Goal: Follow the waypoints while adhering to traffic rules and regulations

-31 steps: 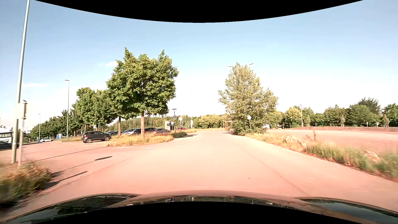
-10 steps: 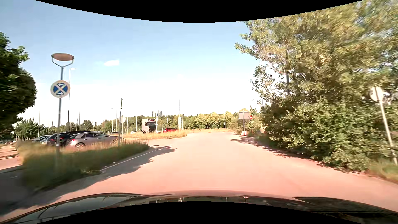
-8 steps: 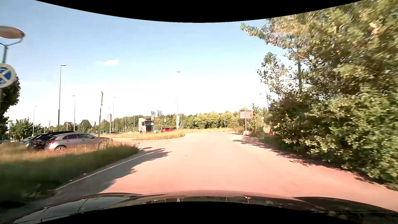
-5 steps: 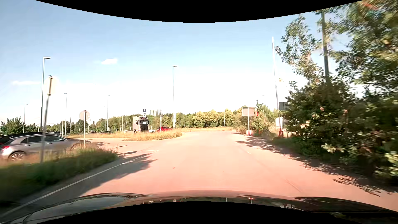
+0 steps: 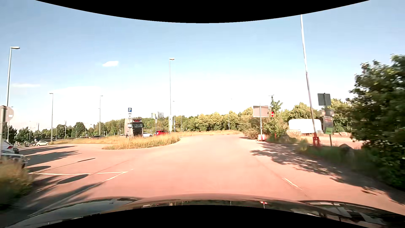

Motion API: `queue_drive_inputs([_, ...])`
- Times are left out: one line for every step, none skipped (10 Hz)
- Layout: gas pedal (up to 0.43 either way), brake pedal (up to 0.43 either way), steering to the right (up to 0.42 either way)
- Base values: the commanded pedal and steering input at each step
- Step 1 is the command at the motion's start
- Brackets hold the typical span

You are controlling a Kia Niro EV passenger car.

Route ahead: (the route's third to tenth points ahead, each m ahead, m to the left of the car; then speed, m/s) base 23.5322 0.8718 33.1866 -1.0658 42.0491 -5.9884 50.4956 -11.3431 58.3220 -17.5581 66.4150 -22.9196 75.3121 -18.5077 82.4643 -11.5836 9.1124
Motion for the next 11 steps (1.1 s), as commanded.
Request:
queue_drive_inputs([0.039, 0.006, 0.003])
queue_drive_inputs([0.039, 0.006, 0.003])
queue_drive_inputs([0.039, 0.006, 0.003])
queue_drive_inputs([0.039, 0.006, 0.004])
queue_drive_inputs([0.039, 0.006, 0.004])
queue_drive_inputs([0.039, 0.006, 0.005])
queue_drive_inputs([0.039, 0.006, 0.011])
queue_drive_inputs([0.039, 0.006, 0.022])
queue_drive_inputs([0.028, 0.006, 0.025])
queue_drive_inputs([0.0, 0.006, 0.025])
queue_drive_inputs([0.0, 0.006, 0.025])
